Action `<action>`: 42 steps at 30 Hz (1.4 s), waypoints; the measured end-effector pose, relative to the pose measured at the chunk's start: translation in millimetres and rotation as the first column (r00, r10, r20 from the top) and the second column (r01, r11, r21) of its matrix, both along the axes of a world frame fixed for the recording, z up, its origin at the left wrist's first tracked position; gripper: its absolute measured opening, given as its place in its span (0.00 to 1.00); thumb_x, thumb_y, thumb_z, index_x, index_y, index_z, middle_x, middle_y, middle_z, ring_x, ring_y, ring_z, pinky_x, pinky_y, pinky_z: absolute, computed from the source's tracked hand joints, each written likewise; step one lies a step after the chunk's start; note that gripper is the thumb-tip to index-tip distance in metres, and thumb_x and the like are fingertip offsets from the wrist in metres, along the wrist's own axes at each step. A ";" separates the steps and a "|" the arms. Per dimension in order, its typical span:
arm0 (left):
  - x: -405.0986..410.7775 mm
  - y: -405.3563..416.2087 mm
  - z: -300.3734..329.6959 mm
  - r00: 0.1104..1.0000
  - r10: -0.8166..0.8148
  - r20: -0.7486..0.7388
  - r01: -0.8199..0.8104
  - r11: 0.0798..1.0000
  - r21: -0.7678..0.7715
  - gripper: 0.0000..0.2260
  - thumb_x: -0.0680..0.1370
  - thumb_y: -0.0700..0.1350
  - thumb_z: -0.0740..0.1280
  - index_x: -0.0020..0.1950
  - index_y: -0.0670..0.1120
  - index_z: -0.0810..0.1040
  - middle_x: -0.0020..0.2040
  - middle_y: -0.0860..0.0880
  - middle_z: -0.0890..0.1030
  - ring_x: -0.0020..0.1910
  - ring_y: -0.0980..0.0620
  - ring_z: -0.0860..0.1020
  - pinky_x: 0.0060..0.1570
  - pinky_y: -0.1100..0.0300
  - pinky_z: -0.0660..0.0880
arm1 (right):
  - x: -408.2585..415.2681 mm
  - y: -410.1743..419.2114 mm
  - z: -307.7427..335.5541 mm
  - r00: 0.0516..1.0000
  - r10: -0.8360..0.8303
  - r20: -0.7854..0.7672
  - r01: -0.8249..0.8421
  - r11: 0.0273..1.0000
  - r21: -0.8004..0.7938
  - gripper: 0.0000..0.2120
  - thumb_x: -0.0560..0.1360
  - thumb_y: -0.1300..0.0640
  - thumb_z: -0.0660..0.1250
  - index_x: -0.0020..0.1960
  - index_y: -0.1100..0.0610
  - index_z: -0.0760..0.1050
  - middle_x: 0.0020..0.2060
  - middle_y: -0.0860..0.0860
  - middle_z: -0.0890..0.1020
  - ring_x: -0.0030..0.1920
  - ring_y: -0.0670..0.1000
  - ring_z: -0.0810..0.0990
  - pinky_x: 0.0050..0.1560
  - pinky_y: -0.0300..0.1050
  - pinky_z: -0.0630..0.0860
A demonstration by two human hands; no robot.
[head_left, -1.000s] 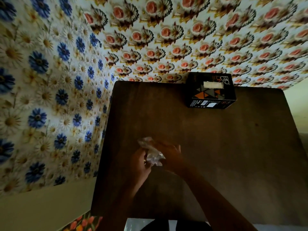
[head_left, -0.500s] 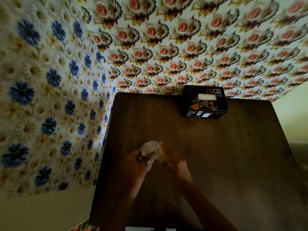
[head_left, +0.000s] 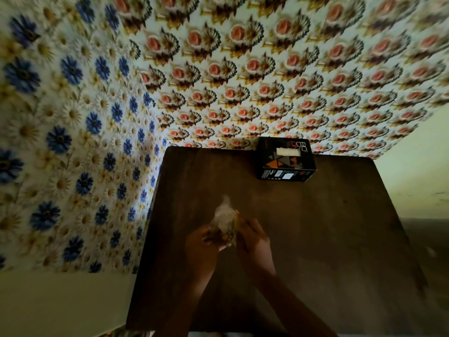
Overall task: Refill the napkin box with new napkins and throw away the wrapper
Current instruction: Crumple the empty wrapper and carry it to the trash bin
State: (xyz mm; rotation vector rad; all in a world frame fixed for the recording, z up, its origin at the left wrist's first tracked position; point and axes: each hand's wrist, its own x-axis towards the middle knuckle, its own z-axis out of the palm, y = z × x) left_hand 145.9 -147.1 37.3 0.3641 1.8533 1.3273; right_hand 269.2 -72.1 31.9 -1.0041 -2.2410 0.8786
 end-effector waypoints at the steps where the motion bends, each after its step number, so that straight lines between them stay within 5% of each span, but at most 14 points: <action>1: 3.9 1.4 2.0 0.997 -0.010 -0.075 0.009 1.000 -0.012 0.11 0.72 0.34 0.75 0.40 0.52 0.85 0.38 0.49 0.87 0.42 0.47 0.87 0.46 0.47 0.84 | 3.5 -3.1 1.4 1.000 0.027 -0.013 -0.027 0.999 -0.027 0.18 0.79 0.53 0.63 0.67 0.59 0.76 0.60 0.54 0.78 0.55 0.47 0.80 0.53 0.37 0.80; 5: 22.3 3.5 6.3 0.967 -0.019 -0.254 0.020 1.000 0.001 0.17 0.73 0.35 0.75 0.36 0.57 0.80 0.31 0.57 0.83 0.35 0.59 0.83 0.38 0.58 0.78 | 25.7 -5.9 8.9 0.995 0.081 -0.054 -0.085 0.993 -0.087 0.22 0.79 0.63 0.65 0.72 0.57 0.72 0.67 0.49 0.76 0.64 0.38 0.77 0.62 0.35 0.76; 10: 41.4 2.2 16.8 0.975 -0.219 0.023 0.218 0.975 0.033 0.09 0.74 0.39 0.75 0.38 0.52 0.87 0.40 0.52 0.88 0.44 0.55 0.86 0.52 0.49 0.82 | 66.6 -1.6 21.8 0.998 -0.031 -0.061 0.027 0.998 -0.060 0.25 0.77 0.56 0.63 0.73 0.60 0.70 0.58 0.44 0.78 0.55 0.38 0.79 0.54 0.31 0.79; 12: 53.5 3.0 21.3 0.970 -0.204 0.128 0.193 0.976 0.098 0.14 0.74 0.33 0.70 0.33 0.49 0.87 0.40 0.48 0.88 0.46 0.50 0.86 0.58 0.43 0.81 | 81.3 -0.7 30.9 0.996 -0.070 -0.060 0.068 0.997 -0.025 0.25 0.76 0.52 0.61 0.71 0.61 0.73 0.55 0.43 0.78 0.52 0.37 0.80 0.51 0.28 0.78; 15: 74.5 8.4 30.4 0.943 -0.219 0.251 0.192 0.973 0.130 0.12 0.81 0.35 0.65 0.42 0.39 0.86 0.47 0.38 0.86 0.53 0.42 0.85 0.58 0.46 0.81 | 106.5 1.2 40.3 0.994 -0.077 -0.079 0.081 0.996 0.044 0.24 0.75 0.51 0.61 0.64 0.65 0.77 0.50 0.43 0.79 0.51 0.25 0.76 0.47 0.31 0.80; 18: 103.1 14.0 32.6 0.968 -0.219 0.125 0.211 0.974 0.077 0.02 0.75 0.38 0.75 0.43 0.41 0.85 0.41 0.43 0.86 0.45 0.45 0.86 0.47 0.56 0.83 | 134.5 2.1 37.7 0.991 -0.099 -0.087 0.105 0.991 0.078 0.16 0.75 0.57 0.65 0.58 0.66 0.80 0.49 0.42 0.78 0.50 0.23 0.75 0.46 0.23 0.75; 24: 187.7 36.3 33.4 0.992 -0.096 0.085 0.089 0.992 0.088 0.15 0.68 0.31 0.79 0.50 0.42 0.79 0.46 0.44 0.86 0.46 0.46 0.86 0.46 0.48 0.84 | 211.5 18.4 45.7 0.956 -0.070 -0.286 0.023 0.986 -0.166 0.10 0.77 0.68 0.69 0.58 0.63 0.81 0.51 0.48 0.86 0.50 0.46 0.86 0.47 0.39 0.82; 28: 264.4 59.8 32.6 0.988 -0.151 -0.032 0.153 0.985 0.078 0.11 0.68 0.37 0.80 0.43 0.46 0.80 0.40 0.52 0.87 0.40 0.55 0.86 0.42 0.58 0.84 | 282.9 33.1 45.2 0.942 -0.228 -0.248 0.152 0.944 -0.292 0.08 0.75 0.64 0.73 0.53 0.56 0.82 0.42 0.36 0.86 0.42 0.39 0.86 0.38 0.28 0.79; 35: 387.7 92.4 38.9 0.957 -0.261 -0.126 0.274 0.956 0.101 0.09 0.74 0.34 0.74 0.40 0.47 0.82 0.36 0.52 0.83 0.35 0.64 0.82 0.38 0.69 0.77 | 398.1 74.4 39.1 0.885 -0.432 -0.171 0.332 0.845 -0.418 0.03 0.74 0.60 0.74 0.43 0.53 0.84 0.31 0.43 0.84 0.32 0.38 0.83 0.31 0.29 0.76; 39: 427.7 114.7 30.4 0.956 -0.269 -0.120 0.284 0.949 0.134 0.04 0.71 0.51 0.77 0.42 0.61 0.86 0.41 0.54 0.87 0.43 0.56 0.85 0.49 0.52 0.83 | 442.0 94.8 38.0 0.841 -0.518 -0.155 0.406 0.795 -0.451 0.06 0.74 0.58 0.75 0.39 0.51 0.84 0.27 0.43 0.83 0.28 0.36 0.81 0.30 0.32 0.75; 42: 448.8 137.4 20.8 0.964 -0.197 -0.180 0.218 0.970 0.106 0.10 0.73 0.47 0.78 0.52 0.55 0.83 0.49 0.53 0.86 0.49 0.55 0.85 0.51 0.57 0.83 | 462.8 114.0 40.6 0.831 -0.529 -0.171 0.393 0.777 -0.491 0.12 0.75 0.61 0.74 0.40 0.44 0.82 0.29 0.38 0.84 0.30 0.35 0.81 0.30 0.29 0.74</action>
